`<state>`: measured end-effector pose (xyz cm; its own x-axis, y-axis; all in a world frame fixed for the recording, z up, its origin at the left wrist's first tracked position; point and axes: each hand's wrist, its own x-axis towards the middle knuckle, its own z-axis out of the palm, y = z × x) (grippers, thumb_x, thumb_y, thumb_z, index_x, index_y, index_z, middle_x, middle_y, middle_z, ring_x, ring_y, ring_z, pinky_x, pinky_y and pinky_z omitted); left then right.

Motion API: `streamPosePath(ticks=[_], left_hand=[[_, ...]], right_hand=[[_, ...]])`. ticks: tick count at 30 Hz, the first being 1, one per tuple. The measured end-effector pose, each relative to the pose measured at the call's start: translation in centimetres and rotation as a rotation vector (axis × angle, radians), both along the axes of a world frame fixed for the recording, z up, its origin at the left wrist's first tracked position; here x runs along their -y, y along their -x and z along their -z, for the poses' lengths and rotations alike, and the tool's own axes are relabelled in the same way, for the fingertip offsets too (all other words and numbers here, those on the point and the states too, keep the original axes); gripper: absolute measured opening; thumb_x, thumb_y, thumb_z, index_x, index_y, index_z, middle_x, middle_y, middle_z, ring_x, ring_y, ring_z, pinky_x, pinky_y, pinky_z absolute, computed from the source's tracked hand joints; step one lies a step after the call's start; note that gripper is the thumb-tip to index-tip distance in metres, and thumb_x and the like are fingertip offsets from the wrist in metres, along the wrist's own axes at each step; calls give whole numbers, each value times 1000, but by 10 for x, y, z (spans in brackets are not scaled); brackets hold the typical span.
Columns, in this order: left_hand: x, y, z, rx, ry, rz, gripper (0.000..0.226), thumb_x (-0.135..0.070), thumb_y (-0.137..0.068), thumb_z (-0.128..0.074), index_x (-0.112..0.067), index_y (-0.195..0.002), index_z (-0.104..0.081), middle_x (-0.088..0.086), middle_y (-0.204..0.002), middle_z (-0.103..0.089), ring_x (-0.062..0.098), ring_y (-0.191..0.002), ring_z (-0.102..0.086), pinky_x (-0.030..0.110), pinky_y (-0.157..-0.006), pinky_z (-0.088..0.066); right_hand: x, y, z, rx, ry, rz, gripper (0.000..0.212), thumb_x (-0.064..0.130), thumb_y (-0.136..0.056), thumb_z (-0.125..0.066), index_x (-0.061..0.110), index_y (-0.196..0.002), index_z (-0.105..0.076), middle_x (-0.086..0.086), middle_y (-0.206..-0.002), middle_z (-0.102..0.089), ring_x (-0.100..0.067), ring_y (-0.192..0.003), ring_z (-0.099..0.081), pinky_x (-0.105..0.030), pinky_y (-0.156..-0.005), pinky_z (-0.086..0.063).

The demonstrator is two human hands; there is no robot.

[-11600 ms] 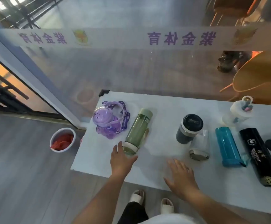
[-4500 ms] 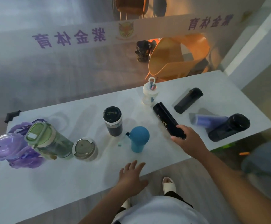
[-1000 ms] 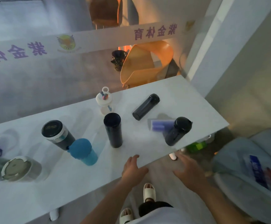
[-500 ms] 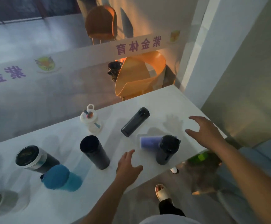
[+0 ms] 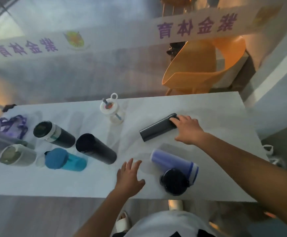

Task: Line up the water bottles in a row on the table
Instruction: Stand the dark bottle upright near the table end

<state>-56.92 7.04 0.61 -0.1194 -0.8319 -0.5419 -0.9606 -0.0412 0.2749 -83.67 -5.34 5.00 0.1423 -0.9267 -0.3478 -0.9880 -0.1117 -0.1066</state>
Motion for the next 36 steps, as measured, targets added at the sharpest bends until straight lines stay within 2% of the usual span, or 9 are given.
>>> streamPosePath(ticks=[7, 10, 12, 16, 20, 23, 28, 32, 36], left_hand=[[-18, 3, -1, 14, -21, -182, 75, -43, -89, -60, -40, -150, -15, -3, -164, -5, 25, -150, -5, 46, -121, -13], [-24, 6, -3, 49, 4, -206, 74, -43, -92, -59, -41, -150, -13, -4, -164, -2, 25, -151, -2, 47, -121, -8], [-26, 9, -4, 61, 12, -208, 74, -43, -92, -58, -42, -149, -11, -5, -164, -1, 25, -151, -1, 47, -122, -8], [-26, 13, -4, 47, 12, -217, 72, -43, -93, -57, -42, -149, -12, -6, -164, -2, 24, -151, -2, 46, -122, -8], [-21, 11, -1, -3, 7, -225, 73, -45, -91, -58, -43, -149, -13, -7, -163, -4, 23, -150, -5, 46, -120, -11], [-9, 8, -2, -55, 13, -225, 74, -43, -90, -60, -42, -149, -16, -6, -163, -8, 23, -150, -10, 44, -119, -16], [17, 5, -9, -142, 44, -200, 73, -42, -89, -62, -37, -150, -23, -1, -162, -17, 23, -147, -19, 41, -118, -25], [34, 9, -12, -198, 62, -138, 72, -41, -89, -62, -36, -150, -24, -1, -161, -19, 22, -146, -21, 41, -117, -26], [48, 14, -14, -218, 68, -12, 73, -39, -88, -63, -34, -150, -25, 1, -161, -19, 22, -147, -21, 40, -117, -24]], right_hand=[[61, -6, 31, -136, -66, -138, 86, 15, -79, -62, 33, -149, -16, -6, -159, -12, -33, -144, -12, -57, -109, -22], [71, -3, 39, -172, -80, -120, 78, 13, -79, -59, 32, -145, -24, -5, -154, -22, -32, -141, -17, -61, -108, -21], [74, -1, 43, -163, -77, -117, 65, 10, -79, -56, 30, -136, -33, -5, -144, -37, -31, -134, -28, -60, -105, -27], [68, 8, 51, -69, -24, -118, 51, 8, -77, -55, 28, -122, -41, -3, -126, -50, -27, -119, -42, -51, -95, -34], [52, 19, 45, 23, -26, -96, 61, 22, -71, -67, 30, -127, -43, -1, -125, -51, -25, -116, -47, -43, -91, -36], [34, 33, 22, 188, -16, -25, 73, 29, -65, -74, 28, -131, -45, -1, -124, -50, -26, -108, -53, -40, -88, -45], [4, 60, -31, 463, 156, 127, 72, 23, -67, -80, 26, -132, -49, -7, -121, -49, -26, -100, -54, -34, -84, -48], [-20, 76, -59, 408, 247, 225, 66, 25, -66, -79, 32, -126, -52, -2, -110, -45, -22, -91, -52, -32, -80, -47], [-45, 84, -66, 359, 253, 343, 67, 26, -64, -79, 32, -126, -53, -3, -111, -45, -25, -97, -51, -36, -87, -48]])
